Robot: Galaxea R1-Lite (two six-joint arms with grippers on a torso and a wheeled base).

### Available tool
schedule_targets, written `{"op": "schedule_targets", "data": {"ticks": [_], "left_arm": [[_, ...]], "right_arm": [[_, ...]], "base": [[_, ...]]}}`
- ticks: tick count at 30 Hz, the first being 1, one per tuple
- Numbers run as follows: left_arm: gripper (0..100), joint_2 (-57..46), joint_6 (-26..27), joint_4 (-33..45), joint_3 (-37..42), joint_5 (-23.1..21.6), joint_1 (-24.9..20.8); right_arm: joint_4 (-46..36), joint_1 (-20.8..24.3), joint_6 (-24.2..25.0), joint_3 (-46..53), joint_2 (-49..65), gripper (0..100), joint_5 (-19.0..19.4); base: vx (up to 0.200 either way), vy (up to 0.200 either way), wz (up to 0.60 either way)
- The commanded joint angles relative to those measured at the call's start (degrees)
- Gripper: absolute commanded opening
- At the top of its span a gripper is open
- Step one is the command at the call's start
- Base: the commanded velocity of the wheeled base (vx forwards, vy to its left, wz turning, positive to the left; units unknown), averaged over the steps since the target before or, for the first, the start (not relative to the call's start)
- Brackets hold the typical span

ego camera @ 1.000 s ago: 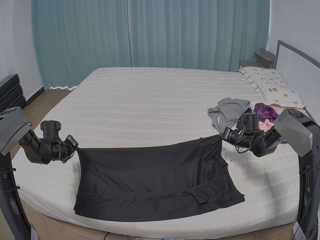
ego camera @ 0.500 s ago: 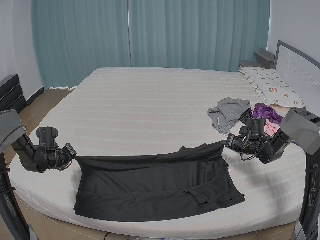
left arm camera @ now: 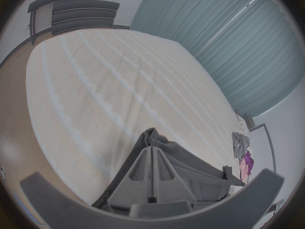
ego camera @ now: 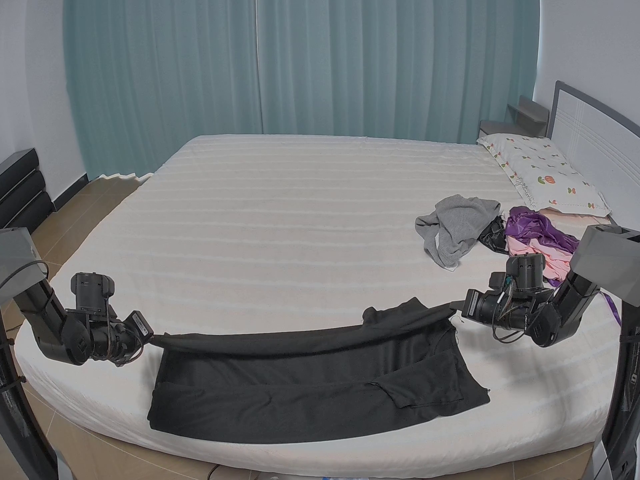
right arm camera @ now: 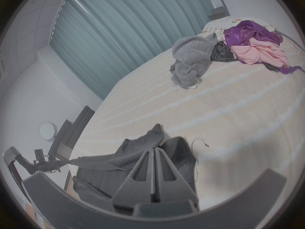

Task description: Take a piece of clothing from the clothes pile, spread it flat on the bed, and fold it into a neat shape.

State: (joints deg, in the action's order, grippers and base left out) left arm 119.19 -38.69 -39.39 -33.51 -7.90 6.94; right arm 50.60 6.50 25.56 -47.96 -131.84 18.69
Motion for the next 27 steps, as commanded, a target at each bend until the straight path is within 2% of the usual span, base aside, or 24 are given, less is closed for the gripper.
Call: {"op": "schedule_targets", "data": {"ticks": [1,6,11,19,27], "left_arm": [[0,0.4,0.0,0.0,2.7,0.0,-0.8],[0,1.9,-0.1,0.0,4.5,-0.1,-1.4],[0,1.8,0.1,-2.2,7.8,-0.4,-2.0],[0,0.0,-0.2,-2.4,7.0,-0.4,-1.8],[0,-1.9,-0.7,-2.3,6.6,-0.4,-1.1]], "right_arm": [[1.2,0.1,-1.7,3.6,-0.5,0,0.6],[1.0,0.2,-2.3,4.5,-1.6,0,0.5],[1.0,0.0,-5.8,6.4,-1.8,0,0.7],[1.4,-2.0,-5.3,5.2,0.4,0,0.9],[1.4,-2.2,-5.5,6.6,0.9,0,0.9]], "base": [[0.000,0.000,0.00],[0.000,0.000,0.00],[0.000,0.000,0.00],[0.000,0.000,0.00],[0.000,0.000,0.00]]}}
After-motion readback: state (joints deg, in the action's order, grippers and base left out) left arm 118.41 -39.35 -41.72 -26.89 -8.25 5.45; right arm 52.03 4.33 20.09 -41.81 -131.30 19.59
